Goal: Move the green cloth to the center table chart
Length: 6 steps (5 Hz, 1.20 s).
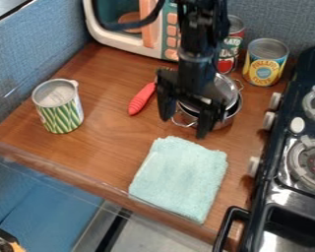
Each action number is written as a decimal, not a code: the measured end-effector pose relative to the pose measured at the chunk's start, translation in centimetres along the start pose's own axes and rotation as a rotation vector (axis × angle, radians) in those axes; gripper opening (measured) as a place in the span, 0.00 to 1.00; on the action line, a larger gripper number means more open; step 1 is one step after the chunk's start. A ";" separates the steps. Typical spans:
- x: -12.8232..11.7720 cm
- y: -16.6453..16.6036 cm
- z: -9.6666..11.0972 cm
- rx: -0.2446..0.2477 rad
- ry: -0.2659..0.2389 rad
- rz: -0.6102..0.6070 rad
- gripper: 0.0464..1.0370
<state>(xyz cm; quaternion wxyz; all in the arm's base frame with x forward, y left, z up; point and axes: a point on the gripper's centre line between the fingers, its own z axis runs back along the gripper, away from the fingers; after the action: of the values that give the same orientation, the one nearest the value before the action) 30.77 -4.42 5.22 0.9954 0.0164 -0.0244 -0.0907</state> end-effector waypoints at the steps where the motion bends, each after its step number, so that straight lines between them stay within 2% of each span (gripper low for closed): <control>1: -2.0 -1.7 -1.8 0.009 0.009 -0.029 0.96; 2: -3.1 -2.4 -4.2 0.035 0.029 -0.049 0.96; 3: -3.6 -2.1 -5.5 0.047 0.032 -0.054 0.96; 5: -3.5 0.6 -5.9 0.052 -0.004 -0.042 0.96; 6: -3.4 3.8 -6.1 0.063 -0.025 -0.005 0.96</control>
<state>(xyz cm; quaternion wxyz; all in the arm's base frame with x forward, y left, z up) 28.43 0.11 -0.84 0.9938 0.0468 -0.0397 -0.0925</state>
